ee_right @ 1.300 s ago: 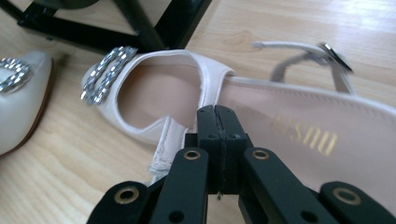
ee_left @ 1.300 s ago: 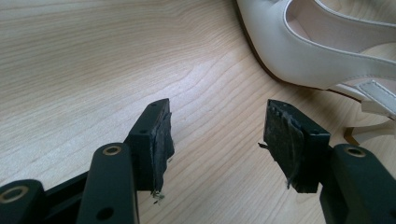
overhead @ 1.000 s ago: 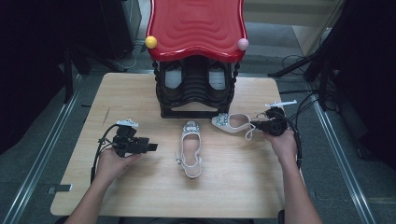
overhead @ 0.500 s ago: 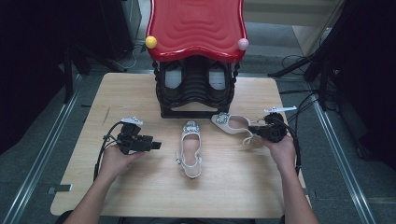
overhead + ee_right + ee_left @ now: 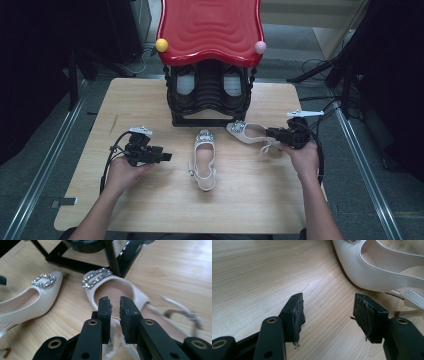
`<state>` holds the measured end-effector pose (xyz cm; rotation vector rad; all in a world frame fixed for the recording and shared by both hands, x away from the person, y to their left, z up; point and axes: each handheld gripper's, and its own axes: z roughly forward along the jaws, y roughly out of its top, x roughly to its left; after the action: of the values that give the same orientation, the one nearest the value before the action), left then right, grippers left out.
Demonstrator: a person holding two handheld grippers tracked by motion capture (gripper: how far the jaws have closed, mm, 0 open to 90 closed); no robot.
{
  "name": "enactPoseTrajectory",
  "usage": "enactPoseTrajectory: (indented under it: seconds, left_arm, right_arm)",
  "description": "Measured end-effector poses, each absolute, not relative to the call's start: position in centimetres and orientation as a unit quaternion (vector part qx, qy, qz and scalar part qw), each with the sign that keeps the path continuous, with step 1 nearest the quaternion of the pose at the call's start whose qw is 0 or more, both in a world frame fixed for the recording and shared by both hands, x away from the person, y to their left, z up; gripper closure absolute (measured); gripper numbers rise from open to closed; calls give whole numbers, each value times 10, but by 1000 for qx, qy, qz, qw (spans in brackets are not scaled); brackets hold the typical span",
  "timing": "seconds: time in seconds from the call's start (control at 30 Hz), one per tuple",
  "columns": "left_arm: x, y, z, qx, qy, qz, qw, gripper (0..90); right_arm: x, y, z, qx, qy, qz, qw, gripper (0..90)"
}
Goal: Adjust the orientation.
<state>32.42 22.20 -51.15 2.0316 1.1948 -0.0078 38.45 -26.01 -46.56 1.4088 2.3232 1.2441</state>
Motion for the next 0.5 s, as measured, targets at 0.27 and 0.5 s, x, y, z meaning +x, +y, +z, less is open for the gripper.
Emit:
enactPoseTrajectory:
  seconds: [0.27, 0.5]
  left_arm:
    - [318, 231, -512, 790, 479, -1, 383, 418]
    - [313, 233, -514, 788, 483, 2, 381, 418]
  right_arm:
    - [390, -241, -483, 456, 799, 385, 67, 760]
    - [398, -238, -496, 446, 809, 379, 55, 740]
